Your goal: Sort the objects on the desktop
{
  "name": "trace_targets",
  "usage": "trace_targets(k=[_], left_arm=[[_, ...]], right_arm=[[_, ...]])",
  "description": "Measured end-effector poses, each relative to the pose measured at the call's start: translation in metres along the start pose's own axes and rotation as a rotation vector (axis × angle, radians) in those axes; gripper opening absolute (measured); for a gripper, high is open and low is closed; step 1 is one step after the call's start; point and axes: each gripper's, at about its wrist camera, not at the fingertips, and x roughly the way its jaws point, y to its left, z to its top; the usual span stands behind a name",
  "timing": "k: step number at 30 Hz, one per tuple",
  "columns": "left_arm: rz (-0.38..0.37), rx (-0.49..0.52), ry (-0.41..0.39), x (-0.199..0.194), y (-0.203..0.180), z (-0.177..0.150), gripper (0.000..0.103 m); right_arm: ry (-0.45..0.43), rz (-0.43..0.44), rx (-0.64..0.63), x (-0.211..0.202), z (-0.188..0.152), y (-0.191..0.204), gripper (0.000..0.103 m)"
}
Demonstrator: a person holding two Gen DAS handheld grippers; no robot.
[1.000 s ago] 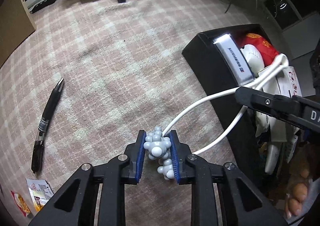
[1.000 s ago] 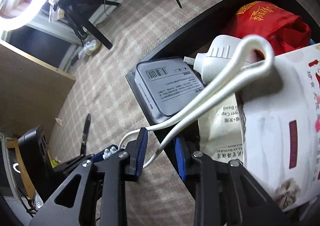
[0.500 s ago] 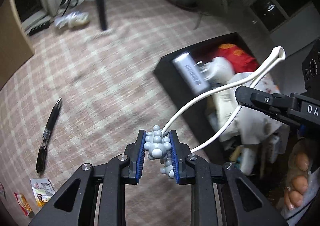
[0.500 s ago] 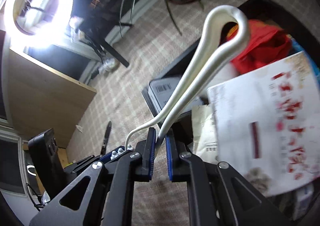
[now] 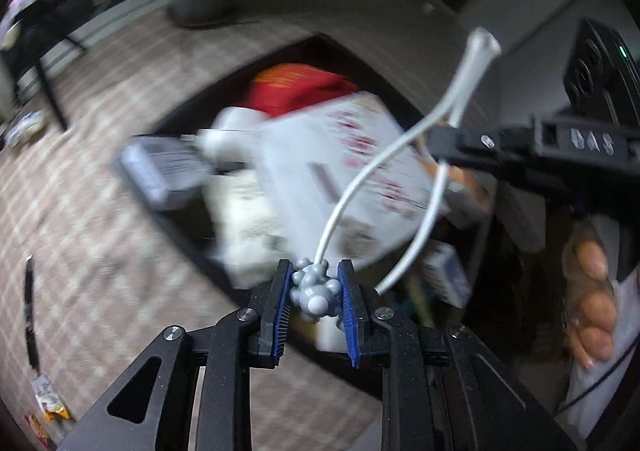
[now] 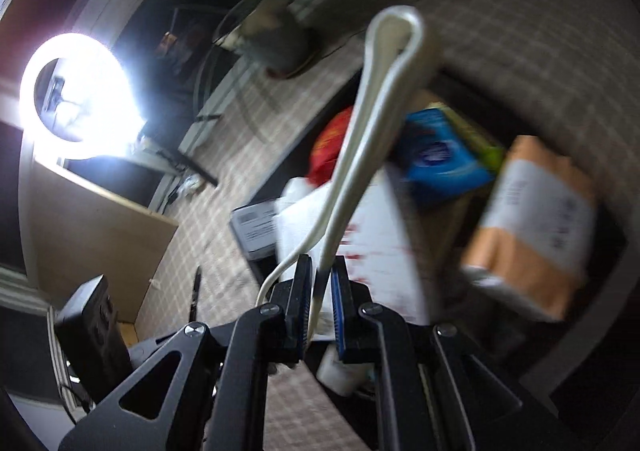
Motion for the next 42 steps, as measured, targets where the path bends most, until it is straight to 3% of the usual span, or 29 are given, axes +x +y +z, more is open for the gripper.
trace_targets(k=[9,14,19,31,42], left_arm=[[-0.022,0.104,0.078,0.015,-0.056,-0.011,0.02],[0.003,0.102,0.054,0.002,-0.054,-0.012,0.025],[0.039,0.063,0.032,-0.01,-0.034,-0.015,0.025],[0.176,-0.142,-0.007,-0.031,0.074,-0.044,0.025],[0.31,-0.487,-0.08,-0.089,0.217,-0.119,0.027]], right_arm=[[0.003,-0.106,-0.001,-0.023,-0.002,-0.03,0.013],[-0.016,-0.132,-0.009,-0.032,-0.004,-0.034,0.031],[-0.018,-0.131,-0.028,-0.034,-0.008,-0.029,0.034],[0.034,-0.075,-0.201,-0.006,-0.028,0.034,0.04],[0.167,-0.031,-0.441,0.075,-0.051,0.141,0.04]])
